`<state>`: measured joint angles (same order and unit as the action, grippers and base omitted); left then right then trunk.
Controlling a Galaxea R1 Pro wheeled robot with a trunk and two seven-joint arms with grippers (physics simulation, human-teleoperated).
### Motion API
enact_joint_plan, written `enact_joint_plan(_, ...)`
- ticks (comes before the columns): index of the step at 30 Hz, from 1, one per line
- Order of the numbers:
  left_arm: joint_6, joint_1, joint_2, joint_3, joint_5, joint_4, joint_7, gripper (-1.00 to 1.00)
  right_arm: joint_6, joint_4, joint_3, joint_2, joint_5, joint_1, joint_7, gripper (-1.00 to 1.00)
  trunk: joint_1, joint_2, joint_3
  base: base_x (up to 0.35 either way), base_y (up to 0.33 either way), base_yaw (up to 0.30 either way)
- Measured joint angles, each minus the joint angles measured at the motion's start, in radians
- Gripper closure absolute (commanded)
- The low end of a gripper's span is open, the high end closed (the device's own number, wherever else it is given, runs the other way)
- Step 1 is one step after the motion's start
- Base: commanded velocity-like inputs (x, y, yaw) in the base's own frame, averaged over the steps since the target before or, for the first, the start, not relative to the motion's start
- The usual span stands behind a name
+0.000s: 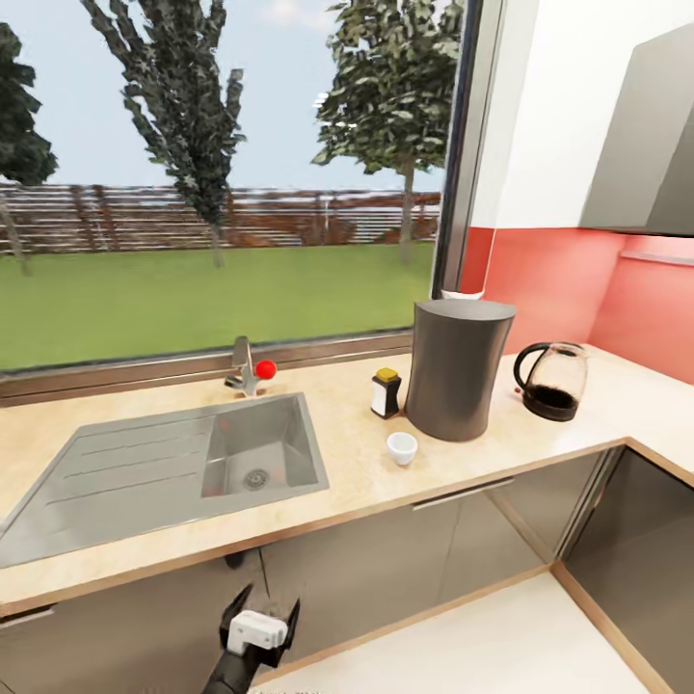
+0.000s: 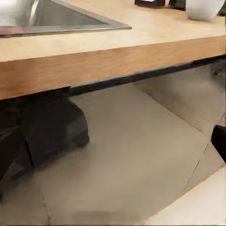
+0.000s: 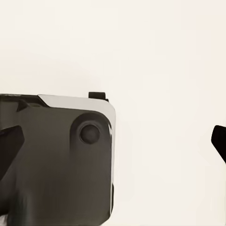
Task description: Set up a coffee station on the kitchen countertop: keep the coffee maker on the countertop, move the bottle of coffee from the kitchen shelf to the counter next to the coffee maker, place a paper coffee filter on top of the coffee maker, put the saucer next to the coffee maker with the coffee cup on the saucer, and place the electric kettle next to the coffee maker.
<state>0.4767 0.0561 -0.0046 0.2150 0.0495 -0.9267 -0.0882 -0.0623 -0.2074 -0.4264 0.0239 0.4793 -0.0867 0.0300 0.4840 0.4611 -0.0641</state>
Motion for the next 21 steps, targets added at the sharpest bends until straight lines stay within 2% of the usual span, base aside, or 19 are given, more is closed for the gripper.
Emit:
enact_joint_plan(3, 0.007, -0.081, 0.006, -0.023, -0.002, 0.01, -0.001, -1.0, 0.0, 0.0, 0.0, 0.0, 0.001, 0.0, 0.0, -1.0, 0.0, 0.0, -0.002, 0.0, 0.0, 0.276)
enact_joint_plan(6, 0.007, -0.126, 0.018, -0.033, -0.003, 0.014, -0.003, -1.0, 0.0, 0.0, 0.0, 0.0, 0.001, 0.0, 0.0, -1.0, 0.0, 0.0, -0.004, 0.0, 0.0, 0.275)
enact_joint_plan(9, 0.006, -0.169, 0.026, -0.039, -0.007, 0.086, -0.004, -1.0, 0.0, 0.001, 0.0, 0.0, 0.001, 0.0, 0.0, -1.0, 0.0, 0.0, -0.006, 0.0, 0.0, 0.269)
enact_joint_plan(11, 0.004, -0.182, 0.028, -0.056, -0.006, 0.216, -0.002, -1.0, 0.001, 0.001, 0.0, 0.0, 0.001, 0.0, 0.0, -1.0, 0.0, 0.0, -0.007, 0.0, 0.0, 0.251)
enact_joint_plan(14, 0.001, -0.182, 0.029, -0.097, -0.005, 0.327, 0.028, -1.0, 0.001, 0.001, -0.001, 0.0, 0.0, 0.0, 0.0, -1.0, 0.0, 0.0, -0.01, 0.0, 0.0, 0.225)
enact_joint_plan(15, -0.002, -0.182, 0.029, -0.14, -0.002, 0.389, 0.073, -1.0, 0.002, 0.001, 0.0, 0.0, 0.0, 0.0, 0.0, -1.0, 0.0, 0.0, -0.011, 0.0, 0.0, 0.195)
enact_joint_plan(17, -0.004, -0.182, 0.028, -0.193, 0.0, 0.468, 0.136, -1.0, 0.002, 0.001, 0.0, 0.0, -0.001, 0.0, 0.0, -1.0, 0.0, 0.0, -0.013, 0.0, 0.0, 0.177)
enact_joint_plan(18, -0.006, -0.182, 0.029, -0.227, 0.002, 0.551, 0.181, -1.0, 0.002, 0.001, 0.0, 0.0, -0.001, 0.0, -0.001, -1.0, 0.0, 0.0, -0.015, 0.0, 0.0, 0.148)
enact_joint_plan(21, -0.008, -0.181, 0.029, -0.245, 0.003, 0.669, 0.208, -1.0, 0.002, 0.001, -0.001, 0.0, -0.001, 0.0, -0.002, -1.0, 0.0, 0.0, -0.019, 0.0, 0.0, 0.098)
